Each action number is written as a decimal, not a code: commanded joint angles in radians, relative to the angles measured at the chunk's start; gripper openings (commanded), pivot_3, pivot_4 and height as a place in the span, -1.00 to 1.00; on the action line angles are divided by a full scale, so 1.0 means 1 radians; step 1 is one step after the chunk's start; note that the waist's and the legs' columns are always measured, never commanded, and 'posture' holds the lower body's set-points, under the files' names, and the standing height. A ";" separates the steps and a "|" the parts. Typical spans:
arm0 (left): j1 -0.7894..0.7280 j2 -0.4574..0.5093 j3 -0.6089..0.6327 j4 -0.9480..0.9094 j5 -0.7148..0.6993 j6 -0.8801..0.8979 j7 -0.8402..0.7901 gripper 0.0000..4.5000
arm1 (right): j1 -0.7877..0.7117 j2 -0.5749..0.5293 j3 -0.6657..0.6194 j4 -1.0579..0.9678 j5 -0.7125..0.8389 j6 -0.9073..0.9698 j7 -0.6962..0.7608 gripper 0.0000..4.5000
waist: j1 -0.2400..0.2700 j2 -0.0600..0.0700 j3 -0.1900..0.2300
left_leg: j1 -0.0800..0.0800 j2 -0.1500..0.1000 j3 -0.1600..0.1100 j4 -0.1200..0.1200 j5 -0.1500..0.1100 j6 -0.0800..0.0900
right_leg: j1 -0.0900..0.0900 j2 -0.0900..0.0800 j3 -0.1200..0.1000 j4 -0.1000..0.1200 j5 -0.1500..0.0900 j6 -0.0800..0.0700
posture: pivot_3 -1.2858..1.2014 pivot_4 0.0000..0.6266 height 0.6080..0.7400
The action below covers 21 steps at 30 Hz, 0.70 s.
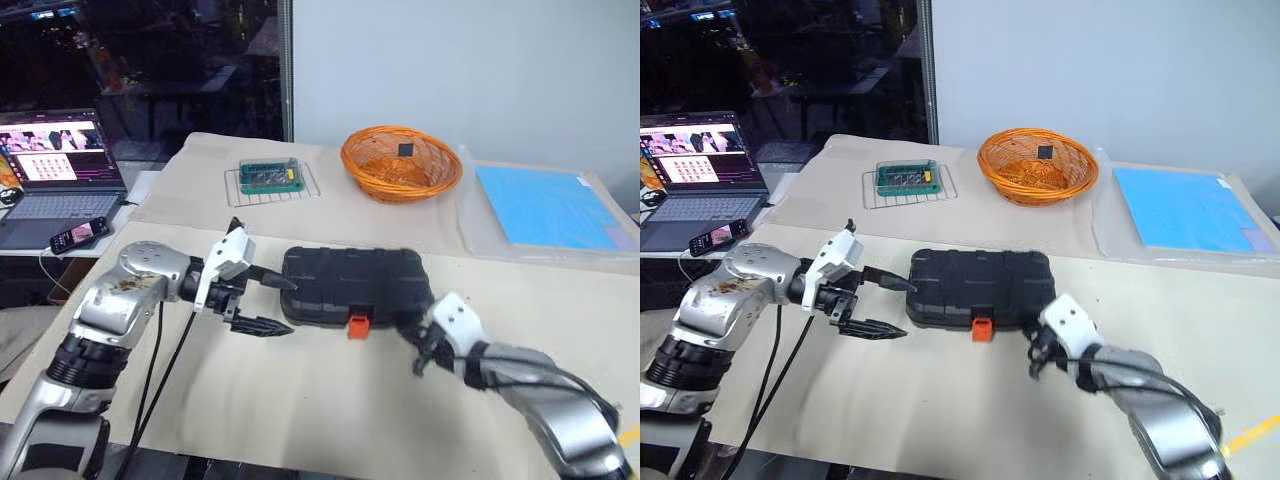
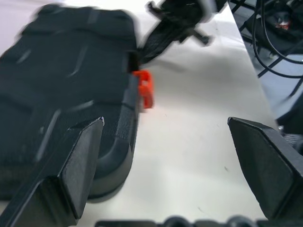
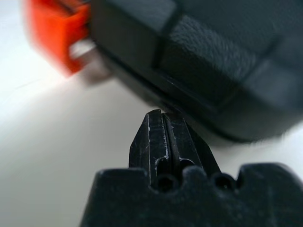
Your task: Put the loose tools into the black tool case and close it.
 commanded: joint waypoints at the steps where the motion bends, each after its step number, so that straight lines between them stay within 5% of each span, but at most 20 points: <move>1: -0.057 -0.062 -0.047 0.048 0.065 -0.042 0.062 1.00 | -0.078 0.003 -0.004 0.091 -0.033 -0.084 0.010 -0.99 | 0.000 0.000 0.000 | 0.000 0.000 0.000 0.000 0.003 0.005 | 0.000 0.001 0.000 0.000 0.000 0.000 | 0.03 -0.52 1.00; 4: -0.078 -0.091 -0.087 0.078 0.099 -0.046 0.064 1.00 | -0.037 -0.005 -0.065 0.015 0.048 -0.007 0.057 -0.99 | 0.003 0.000 0.000 | 0.000 0.000 -0.001 -0.002 0.003 0.007 | 0.000 0.001 -0.001 0.001 -0.002 0.003 | 0.03 -0.52 1.00; 7: -0.110 -0.105 -0.135 0.159 0.164 -0.028 0.089 1.00 | 0.044 -0.010 -0.128 -0.109 0.120 0.065 0.075 -0.69 | 0.006 0.000 0.000 | -0.005 0.000 -0.003 -0.003 0.005 0.003 | -0.003 0.002 -0.004 0.003 0.000 0.009 | 0.03 -0.52 1.00; 16: -0.098 -0.082 -0.200 0.210 0.195 -0.040 -0.014 1.00 | 0.054 0.164 -0.100 -0.221 0.193 0.176 -0.056 0.72 | -0.011 0.001 -0.001 | 0.002 0.002 -0.004 -0.002 0.003 0.005 | 0.003 0.001 -0.005 0.000 -0.004 0.003 | 0.03 -0.52 1.00; 21: -0.096 -0.081 -0.196 0.211 0.201 -0.055 -0.018 1.00 | 0.006 0.239 -0.043 -0.139 0.161 0.150 -0.118 0.72 | -0.012 0.002 -0.001 | 0.005 0.002 -0.005 -0.002 0.000 -0.004 | 0.002 -0.004 -0.008 0.000 -0.001 0.001 | 0.03 -0.52 1.00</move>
